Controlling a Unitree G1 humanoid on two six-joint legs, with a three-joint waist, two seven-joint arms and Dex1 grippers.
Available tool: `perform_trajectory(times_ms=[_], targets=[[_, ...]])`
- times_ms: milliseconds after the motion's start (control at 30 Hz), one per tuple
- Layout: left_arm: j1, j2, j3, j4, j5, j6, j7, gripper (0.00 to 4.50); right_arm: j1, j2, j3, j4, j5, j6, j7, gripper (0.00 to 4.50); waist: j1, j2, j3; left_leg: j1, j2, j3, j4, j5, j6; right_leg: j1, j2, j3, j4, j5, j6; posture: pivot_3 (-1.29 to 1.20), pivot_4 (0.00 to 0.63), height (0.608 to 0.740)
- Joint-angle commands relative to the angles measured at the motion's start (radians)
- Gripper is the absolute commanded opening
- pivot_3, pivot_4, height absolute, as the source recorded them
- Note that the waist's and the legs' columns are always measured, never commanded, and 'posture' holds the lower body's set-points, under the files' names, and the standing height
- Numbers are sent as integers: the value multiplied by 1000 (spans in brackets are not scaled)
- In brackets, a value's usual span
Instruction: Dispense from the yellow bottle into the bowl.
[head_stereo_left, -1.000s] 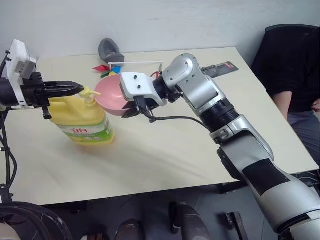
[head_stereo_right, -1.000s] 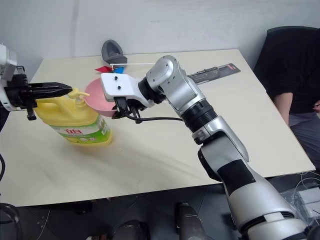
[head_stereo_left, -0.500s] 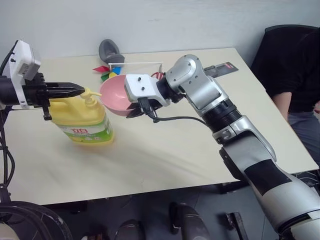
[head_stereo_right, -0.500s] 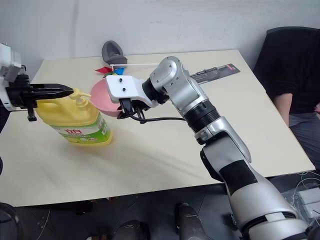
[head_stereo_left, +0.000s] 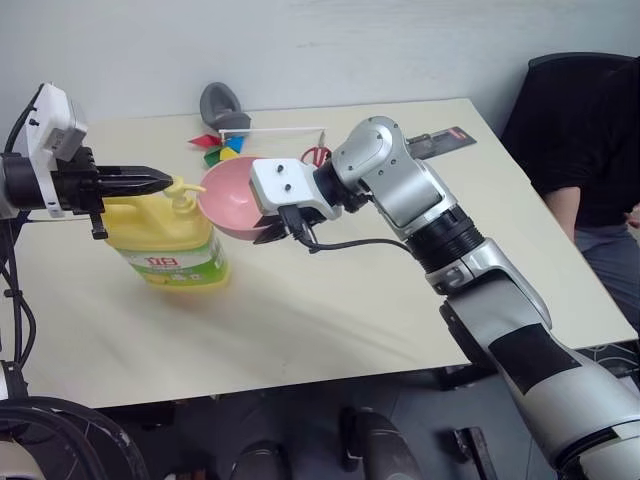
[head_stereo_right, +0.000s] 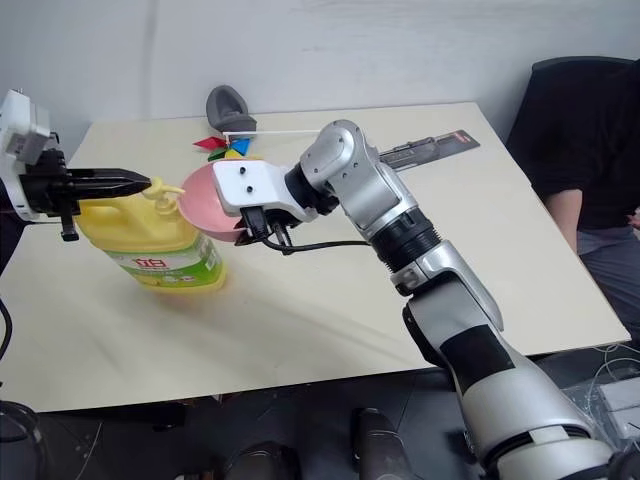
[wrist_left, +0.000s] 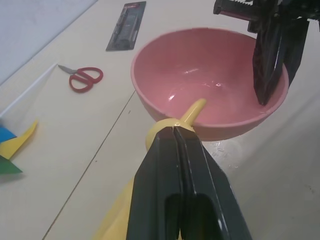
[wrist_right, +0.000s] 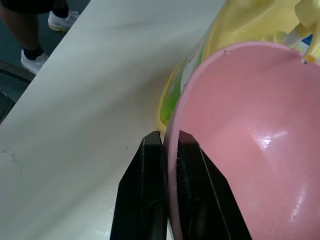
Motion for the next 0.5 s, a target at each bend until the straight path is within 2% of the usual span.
perform_trajectory(times_ms=[33, 267, 500], targets=[[86, -14, -120, 43, 104, 21, -26, 21, -2, -3, -3, -55, 11, 11, 6, 0, 0, 2, -4, 1, 0, 0, -1, 0, 0, 0, 0, 0, 0, 0, 0, 0, 150, 740], [136, -6, -132, 30, 115, 19, -36, 21, 0, 1, -1, -62, 12, 20, 6, 0, -1, 10, -12, 3, 0, 0, -3, 0, 0, 0, 0, 1, 0, 0, 0, 0, 150, 740], [146, -11, -134, 36, 122, 11, -28, 21, 15, 3, 4, -81, 16, 29, 9, 0, -1, 13, -14, 3, 0, 0, -4, 0, 0, 0, 0, 2, 0, -1, -1, 0, 150, 740]])
